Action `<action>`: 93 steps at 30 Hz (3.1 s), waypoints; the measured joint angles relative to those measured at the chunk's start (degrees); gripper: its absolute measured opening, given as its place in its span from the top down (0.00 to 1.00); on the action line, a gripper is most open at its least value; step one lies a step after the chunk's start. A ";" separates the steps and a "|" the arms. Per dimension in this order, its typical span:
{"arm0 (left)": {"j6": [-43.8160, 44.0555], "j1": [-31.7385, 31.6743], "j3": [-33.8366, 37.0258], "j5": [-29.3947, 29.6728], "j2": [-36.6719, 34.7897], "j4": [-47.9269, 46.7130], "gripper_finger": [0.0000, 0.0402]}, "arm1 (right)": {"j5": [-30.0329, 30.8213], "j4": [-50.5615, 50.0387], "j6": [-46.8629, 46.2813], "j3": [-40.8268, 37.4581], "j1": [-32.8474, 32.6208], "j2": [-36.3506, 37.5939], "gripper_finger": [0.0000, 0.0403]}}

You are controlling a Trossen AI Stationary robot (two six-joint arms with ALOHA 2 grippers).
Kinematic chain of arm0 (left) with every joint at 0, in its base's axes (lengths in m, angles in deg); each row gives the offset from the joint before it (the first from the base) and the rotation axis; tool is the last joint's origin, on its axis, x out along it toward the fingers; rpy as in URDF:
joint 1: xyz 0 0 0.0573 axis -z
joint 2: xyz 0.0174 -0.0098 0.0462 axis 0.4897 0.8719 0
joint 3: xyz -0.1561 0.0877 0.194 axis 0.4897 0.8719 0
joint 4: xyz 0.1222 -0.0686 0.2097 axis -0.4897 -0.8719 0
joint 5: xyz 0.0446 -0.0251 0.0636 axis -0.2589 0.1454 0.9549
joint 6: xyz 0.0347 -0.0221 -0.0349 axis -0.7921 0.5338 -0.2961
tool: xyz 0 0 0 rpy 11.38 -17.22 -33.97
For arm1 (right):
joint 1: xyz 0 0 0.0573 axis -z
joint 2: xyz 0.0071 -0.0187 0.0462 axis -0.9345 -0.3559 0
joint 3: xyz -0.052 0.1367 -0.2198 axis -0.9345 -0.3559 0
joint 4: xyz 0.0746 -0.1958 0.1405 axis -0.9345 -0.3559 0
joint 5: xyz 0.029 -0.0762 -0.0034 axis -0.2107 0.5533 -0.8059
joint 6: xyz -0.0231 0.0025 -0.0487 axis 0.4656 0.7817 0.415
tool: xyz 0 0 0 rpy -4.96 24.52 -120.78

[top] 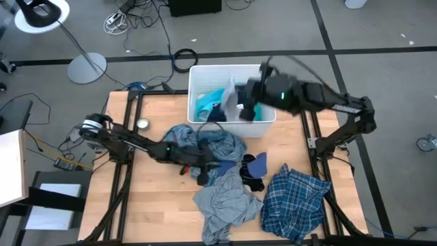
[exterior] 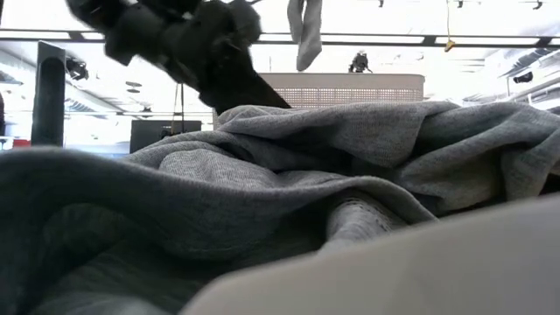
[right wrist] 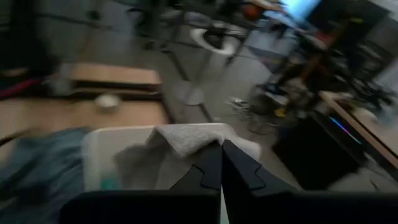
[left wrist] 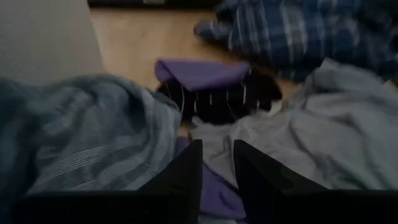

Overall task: Sort clothes
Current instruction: Put the gray sock into the white laundry organizer, then put the blue sock into the white laundry organizer

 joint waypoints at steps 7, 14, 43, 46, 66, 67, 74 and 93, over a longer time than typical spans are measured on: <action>0.08 -1.79 -12.95 -5.53 6.85 -18.52 0.76 | -1.60 -0.90 -7.23 0.10 11.34 -0.02 0.95; -5.86 -1.94 -23.42 -5.62 16.90 -28.78 0.79 | -9.01 -5.70 -13.82 -0.08 15.91 -0.07 0.80; -11.72 -2.34 -39.71 3.65 4.08 -55.33 1.00 | -10.19 -31.83 -25.23 -0.11 4.84 7.19 0.70; -11.72 -3.01 -39.66 0.71 -0.23 -55.14 1.00 | -10.23 -33.48 -29.41 -2.50 0.64 10.58 0.71; -15.15 -23.37 -39.64 1.92 -9.01 -43.72 1.00 | -6.24 -5.46 -66.53 -59.02 -31.30 20.38 0.72; -15.09 -24.59 -39.64 1.88 -8.99 -43.85 1.00 | -6.38 -2.85 -66.45 -60.89 -31.41 19.45 0.72; -15.13 -30.03 -39.43 0.92 -8.21 -46.35 0.94 | -6.18 5.75 -68.75 -69.10 -30.46 11.22 0.72; -13.16 -20.06 -39.44 -8.36 -8.97 -58.21 0.72 | -5.89 2.54 -65.78 -64.26 -27.13 7.44 0.99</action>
